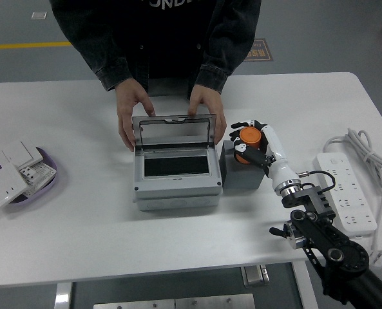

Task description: Pick up the cylinder from the cube,place it in the box,flap close box

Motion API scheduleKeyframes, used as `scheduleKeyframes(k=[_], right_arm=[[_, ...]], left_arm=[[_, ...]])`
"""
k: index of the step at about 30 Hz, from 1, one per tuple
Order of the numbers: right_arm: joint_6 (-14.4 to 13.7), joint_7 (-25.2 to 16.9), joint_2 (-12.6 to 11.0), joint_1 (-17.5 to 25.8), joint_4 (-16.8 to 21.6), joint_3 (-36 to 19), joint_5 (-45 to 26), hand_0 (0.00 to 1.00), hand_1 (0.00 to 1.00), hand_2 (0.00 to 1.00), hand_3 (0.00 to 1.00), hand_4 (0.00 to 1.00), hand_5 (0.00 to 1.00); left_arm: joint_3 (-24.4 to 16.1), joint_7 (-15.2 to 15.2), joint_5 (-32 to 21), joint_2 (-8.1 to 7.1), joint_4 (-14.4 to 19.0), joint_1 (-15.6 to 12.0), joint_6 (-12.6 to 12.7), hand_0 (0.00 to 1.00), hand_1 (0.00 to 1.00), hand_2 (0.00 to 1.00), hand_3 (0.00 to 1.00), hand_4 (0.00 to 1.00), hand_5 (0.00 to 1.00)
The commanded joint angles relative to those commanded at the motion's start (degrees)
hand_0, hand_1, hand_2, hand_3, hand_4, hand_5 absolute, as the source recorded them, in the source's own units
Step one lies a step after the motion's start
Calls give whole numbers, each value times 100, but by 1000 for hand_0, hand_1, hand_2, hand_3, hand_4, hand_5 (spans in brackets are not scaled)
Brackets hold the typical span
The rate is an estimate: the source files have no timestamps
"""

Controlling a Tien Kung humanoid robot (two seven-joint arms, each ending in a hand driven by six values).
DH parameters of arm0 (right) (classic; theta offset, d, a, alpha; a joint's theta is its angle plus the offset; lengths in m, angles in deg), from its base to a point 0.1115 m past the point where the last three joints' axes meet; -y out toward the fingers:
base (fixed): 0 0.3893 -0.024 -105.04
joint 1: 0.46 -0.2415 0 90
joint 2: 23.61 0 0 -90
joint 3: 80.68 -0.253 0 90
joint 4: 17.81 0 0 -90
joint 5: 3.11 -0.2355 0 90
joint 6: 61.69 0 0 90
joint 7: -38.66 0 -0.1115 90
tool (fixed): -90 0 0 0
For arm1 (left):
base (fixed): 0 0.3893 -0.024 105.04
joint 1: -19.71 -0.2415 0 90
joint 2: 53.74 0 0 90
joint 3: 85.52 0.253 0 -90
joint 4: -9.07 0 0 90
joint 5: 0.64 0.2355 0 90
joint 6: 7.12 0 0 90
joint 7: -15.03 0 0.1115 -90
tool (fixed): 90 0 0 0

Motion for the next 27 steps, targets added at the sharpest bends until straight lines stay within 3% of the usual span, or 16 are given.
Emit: scheduleKeyframes(k=[4, 9, 19, 20, 26, 27], right_arm=[[-96, -16, -32, -8, 200, -51, 36, 307, 268, 299, 222, 2, 2], [-248, 218, -166, -1, 737, 32, 383, 293, 262, 292, 214, 2, 2], [-447, 1224, -223, -224, 1965, 789, 1743, 264, 262, 286, 210, 2, 2], [-445, 1336, -208, -268, 2024, 873, 1914, 136, 233, 267, 198, 2, 2], [-237, 1972, -81, -550, 1979, 1302, 2849, 136, 233, 267, 198, 2, 2], [-192, 2062, -60, -589, 1948, 1348, 2971, 46, 157, 234, 184, 2, 2]], left_arm=[[-5, -5, 0, 9, 0, -6, 0, 639, 664, 575, 639, 727, 261], [-10, 3, -13, 16, 0, -11, 1, 639, 664, 576, 640, 728, 262], [-127, -25, 41, -1, 0, -15, 10, 639, 664, 577, 641, 730, 264], [-127, -23, 39, -1, 0, -12, 10, 638, 664, 576, 641, 731, 265], [-141, -25, 41, -3, 0, 3, 10, 638, 664, 576, 641, 731, 265], [-141, -27, 37, -6, 0, 3, 10, 639, 664, 577, 642, 736, 273]])
